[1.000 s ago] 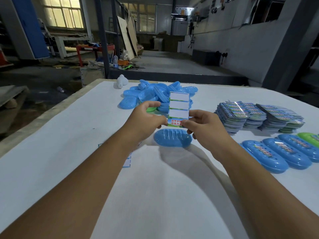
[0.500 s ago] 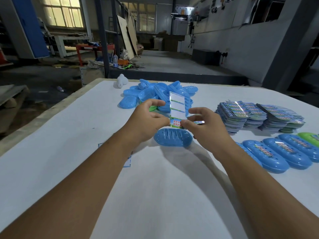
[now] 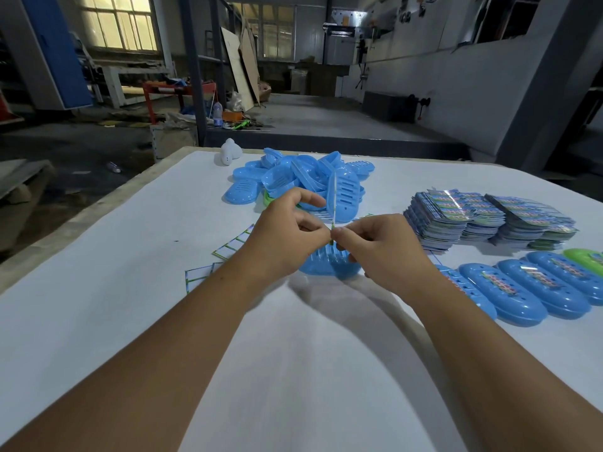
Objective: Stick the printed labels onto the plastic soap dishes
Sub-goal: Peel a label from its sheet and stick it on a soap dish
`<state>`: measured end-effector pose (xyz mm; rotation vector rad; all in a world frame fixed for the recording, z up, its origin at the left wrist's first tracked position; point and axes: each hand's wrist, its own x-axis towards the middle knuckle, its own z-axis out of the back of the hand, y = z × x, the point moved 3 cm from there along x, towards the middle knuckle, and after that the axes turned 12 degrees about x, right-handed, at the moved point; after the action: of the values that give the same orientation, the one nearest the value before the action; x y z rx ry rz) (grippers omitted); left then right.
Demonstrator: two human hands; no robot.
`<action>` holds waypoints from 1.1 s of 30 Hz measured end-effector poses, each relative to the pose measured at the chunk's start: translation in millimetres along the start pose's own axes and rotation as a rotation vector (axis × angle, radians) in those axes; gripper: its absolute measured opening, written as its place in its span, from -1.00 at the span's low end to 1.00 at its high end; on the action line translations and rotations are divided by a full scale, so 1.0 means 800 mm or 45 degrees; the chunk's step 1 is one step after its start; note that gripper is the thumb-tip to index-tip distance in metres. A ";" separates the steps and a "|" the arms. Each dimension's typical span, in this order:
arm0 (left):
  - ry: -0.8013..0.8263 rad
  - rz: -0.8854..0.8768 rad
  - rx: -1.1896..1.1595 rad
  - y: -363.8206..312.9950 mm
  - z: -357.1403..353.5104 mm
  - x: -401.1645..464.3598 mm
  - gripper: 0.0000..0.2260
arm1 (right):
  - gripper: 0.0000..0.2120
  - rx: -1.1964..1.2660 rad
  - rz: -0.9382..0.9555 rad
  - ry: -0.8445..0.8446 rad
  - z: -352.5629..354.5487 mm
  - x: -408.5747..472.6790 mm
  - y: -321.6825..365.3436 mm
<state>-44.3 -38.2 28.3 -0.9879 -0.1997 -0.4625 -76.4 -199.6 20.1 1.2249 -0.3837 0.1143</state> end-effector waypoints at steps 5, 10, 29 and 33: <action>-0.009 0.009 0.016 -0.001 -0.004 -0.001 -0.71 | -0.66 -0.201 0.044 -0.065 -0.003 -0.003 0.004; -0.058 0.024 0.014 0.000 -0.005 0.001 -0.73 | -0.76 -0.304 0.076 -0.124 -0.003 -0.002 0.002; -0.118 0.449 0.627 0.038 0.031 0.014 -0.82 | -0.73 -0.438 -0.041 -0.171 0.013 0.006 -0.010; -0.029 0.513 1.173 0.047 0.044 0.009 -0.86 | -0.68 -0.415 0.000 -0.167 0.011 0.002 -0.005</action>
<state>-18.5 6.6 21.4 -0.1129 -0.1981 0.0378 -75.6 -209.3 19.6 0.9124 -0.4957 -0.0288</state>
